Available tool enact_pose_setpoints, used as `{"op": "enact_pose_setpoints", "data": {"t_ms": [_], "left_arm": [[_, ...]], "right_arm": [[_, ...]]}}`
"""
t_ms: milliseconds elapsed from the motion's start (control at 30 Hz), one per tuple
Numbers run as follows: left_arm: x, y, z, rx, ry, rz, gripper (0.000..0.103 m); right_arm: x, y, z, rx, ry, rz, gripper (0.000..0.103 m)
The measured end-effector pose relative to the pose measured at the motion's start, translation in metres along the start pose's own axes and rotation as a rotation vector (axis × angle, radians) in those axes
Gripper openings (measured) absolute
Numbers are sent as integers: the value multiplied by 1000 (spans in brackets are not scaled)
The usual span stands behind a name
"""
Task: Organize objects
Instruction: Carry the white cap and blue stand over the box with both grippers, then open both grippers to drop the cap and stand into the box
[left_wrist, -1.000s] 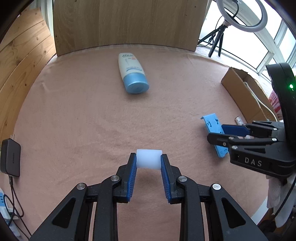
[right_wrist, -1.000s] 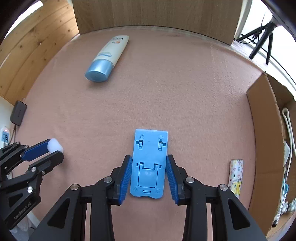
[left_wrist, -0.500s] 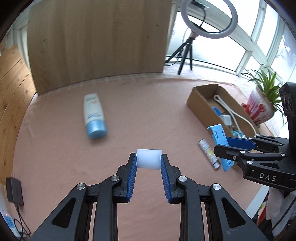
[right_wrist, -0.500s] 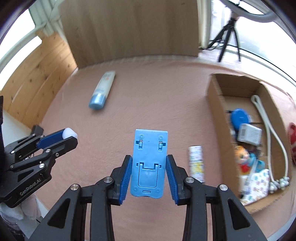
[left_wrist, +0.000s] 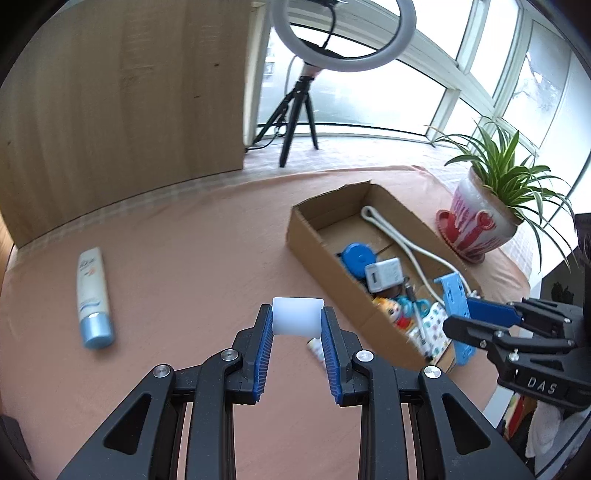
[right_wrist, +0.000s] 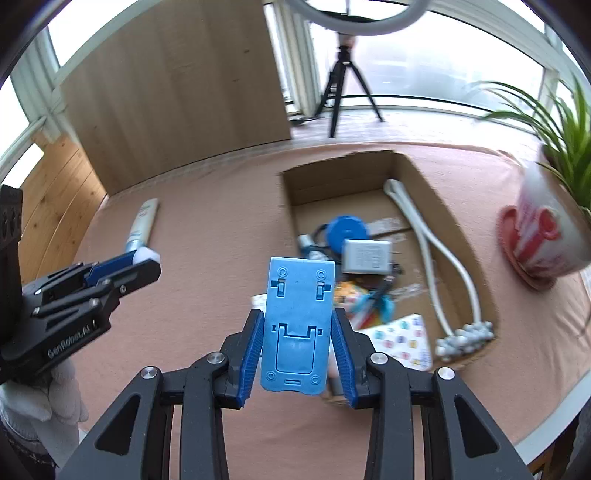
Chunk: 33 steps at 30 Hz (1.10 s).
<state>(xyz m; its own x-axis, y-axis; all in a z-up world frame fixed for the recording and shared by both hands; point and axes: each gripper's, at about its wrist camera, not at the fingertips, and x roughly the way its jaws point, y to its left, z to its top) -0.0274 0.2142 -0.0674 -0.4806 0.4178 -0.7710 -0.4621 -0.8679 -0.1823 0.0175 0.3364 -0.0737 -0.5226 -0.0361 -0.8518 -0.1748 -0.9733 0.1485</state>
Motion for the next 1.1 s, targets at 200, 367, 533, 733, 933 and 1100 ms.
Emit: {"op": "enact_pose_setpoints", "data": {"t_ms": [200, 367, 533, 733, 933, 1100], "left_arm": [[24, -28, 25, 31, 4, -33, 28], [45, -48, 39, 55, 20, -43, 28], [63, -62, 46, 73, 37, -50, 28], [83, -72, 51, 88, 60, -45, 28], [96, -79, 56, 94, 71, -37, 28], [93, -81, 58, 99, 57, -61, 68]], "right_arm": [[-4, -28, -2, 39, -11, -34, 34], [-2, -45, -4, 59, -6, -47, 34], [1, -56, -5, 71, 2, -52, 34], [5, -63, -6, 69, 15, -59, 34], [9, -68, -6, 77, 25, -58, 34], [10, -72, -7, 46, 25, -52, 34]]}}
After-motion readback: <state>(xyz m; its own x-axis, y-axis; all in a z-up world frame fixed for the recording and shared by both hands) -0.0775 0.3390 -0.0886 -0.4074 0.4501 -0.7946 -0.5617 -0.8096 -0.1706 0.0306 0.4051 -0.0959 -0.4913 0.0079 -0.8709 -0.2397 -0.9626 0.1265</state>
